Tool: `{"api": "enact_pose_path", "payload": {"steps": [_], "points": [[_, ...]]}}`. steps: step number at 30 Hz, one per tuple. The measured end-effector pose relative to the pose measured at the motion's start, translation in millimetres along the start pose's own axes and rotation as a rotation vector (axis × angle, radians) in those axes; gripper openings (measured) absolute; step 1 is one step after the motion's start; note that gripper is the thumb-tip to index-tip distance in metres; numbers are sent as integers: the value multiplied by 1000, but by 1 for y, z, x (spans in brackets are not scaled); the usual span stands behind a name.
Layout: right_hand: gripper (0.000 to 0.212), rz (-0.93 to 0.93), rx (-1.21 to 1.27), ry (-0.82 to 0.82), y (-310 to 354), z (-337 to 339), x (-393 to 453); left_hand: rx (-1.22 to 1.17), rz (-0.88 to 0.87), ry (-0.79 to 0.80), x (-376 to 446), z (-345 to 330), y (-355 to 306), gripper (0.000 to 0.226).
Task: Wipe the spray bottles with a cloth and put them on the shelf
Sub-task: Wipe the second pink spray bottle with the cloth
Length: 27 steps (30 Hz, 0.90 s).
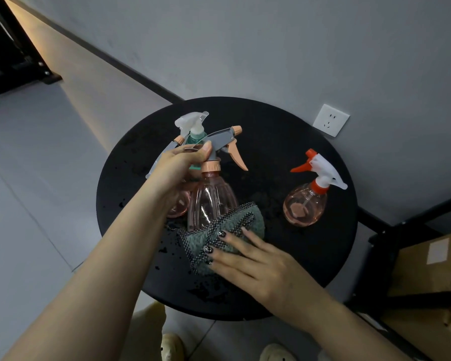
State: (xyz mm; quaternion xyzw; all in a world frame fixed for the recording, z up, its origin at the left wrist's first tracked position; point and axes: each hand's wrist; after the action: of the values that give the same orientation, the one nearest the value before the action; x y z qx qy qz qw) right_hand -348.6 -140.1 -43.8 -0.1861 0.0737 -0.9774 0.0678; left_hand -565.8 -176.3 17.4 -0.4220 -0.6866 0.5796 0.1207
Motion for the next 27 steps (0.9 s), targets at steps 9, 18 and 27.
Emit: {"api": "enact_pose_path", "payload": {"steps": [9,18,27], "points": [[53,-250,144,-36,-18,7,29,-13,23,66,-4,-9,4,10],[43,-322,231,-24,-20,13,35,-72,56,99,-5,-11,8,9],[33,-1,48,6,-2,1,-7,57,40,11,1,-2,2,12]]}}
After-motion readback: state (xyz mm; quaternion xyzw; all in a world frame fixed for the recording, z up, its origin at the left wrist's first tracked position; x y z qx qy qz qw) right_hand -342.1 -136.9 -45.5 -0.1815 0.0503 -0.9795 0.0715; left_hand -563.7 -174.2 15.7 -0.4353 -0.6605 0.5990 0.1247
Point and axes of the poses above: each hand's wrist, its own x-axis towards the middle knuckle, its own z-axis out of the back of the hand, y = z × x, and after that the axes turned 10 degrees about -x, right-handed
